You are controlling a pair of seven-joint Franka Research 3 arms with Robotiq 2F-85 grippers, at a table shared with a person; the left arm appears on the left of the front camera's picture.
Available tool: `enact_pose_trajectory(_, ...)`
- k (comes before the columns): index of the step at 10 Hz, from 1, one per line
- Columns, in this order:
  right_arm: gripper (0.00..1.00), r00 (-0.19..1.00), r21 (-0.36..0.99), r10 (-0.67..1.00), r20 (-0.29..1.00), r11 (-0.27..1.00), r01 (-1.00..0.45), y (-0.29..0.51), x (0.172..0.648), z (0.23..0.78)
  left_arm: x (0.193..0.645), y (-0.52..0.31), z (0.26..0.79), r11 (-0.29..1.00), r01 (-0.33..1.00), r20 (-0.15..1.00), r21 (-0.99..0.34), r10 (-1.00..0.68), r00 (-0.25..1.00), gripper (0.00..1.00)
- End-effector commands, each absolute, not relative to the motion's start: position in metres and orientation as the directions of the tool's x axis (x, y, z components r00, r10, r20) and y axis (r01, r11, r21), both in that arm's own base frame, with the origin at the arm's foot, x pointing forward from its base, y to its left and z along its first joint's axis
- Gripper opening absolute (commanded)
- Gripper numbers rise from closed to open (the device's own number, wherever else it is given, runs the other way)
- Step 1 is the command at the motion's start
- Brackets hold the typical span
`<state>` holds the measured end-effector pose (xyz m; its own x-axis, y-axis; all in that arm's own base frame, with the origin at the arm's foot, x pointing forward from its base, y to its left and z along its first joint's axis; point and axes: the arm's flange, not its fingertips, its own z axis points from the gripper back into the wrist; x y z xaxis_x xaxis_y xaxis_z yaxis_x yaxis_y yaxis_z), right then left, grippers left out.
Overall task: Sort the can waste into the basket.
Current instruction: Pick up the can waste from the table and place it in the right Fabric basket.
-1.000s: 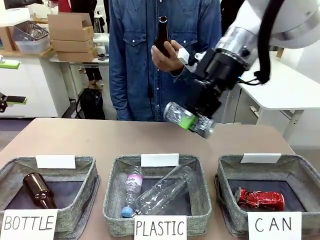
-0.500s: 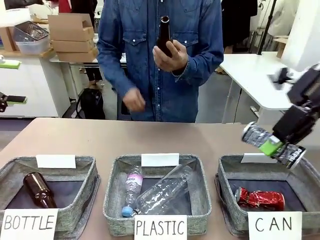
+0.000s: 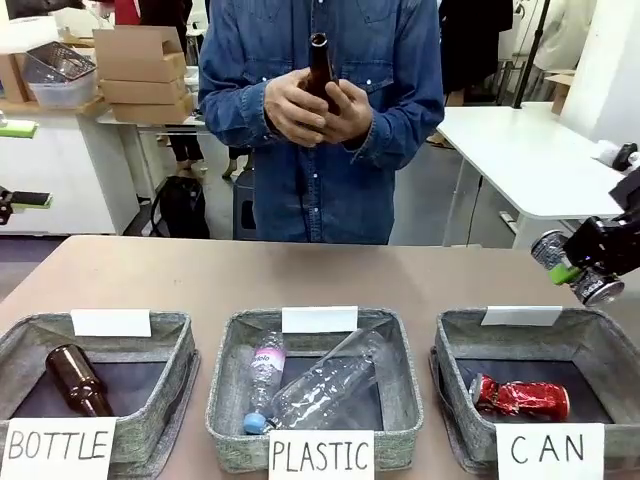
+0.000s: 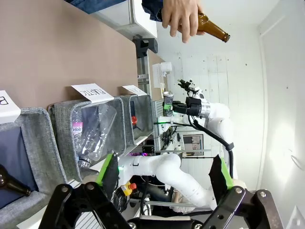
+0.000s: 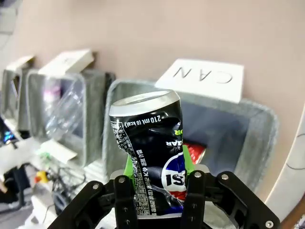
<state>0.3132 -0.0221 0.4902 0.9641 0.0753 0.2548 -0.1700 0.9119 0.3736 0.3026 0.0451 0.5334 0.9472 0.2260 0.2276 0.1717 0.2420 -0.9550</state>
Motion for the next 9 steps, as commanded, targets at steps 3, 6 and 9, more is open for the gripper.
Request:
enact_pose_trajectory(3, 0.41, 0.974, 0.310, 0.083, 0.211, 0.939, -0.147, 0.014, 0.317, 0.437, 0.300, 0.046, 0.534, 0.242, 0.181, 0.235, -0.953, 0.215, 0.948, 1.00)
enact_pose_trajectory(6, 0.41, 0.982, 0.340, 0.117, 0.151, 0.926, -0.163, 0.011, 0.314, 0.428, 0.300, 0.046, 0.534, 0.242, 0.181, 0.235, -0.953, 0.215, 0.948, 1.00)
enact_pose_trajectory(9, 0.41, 0.983, 0.360, 0.136, 0.119, 0.917, -0.171, 0.009, 0.308, 0.422, 0.303, 0.045, 0.533, 0.242, 0.171, 0.227, -0.955, 0.226, 0.947, 1.00)
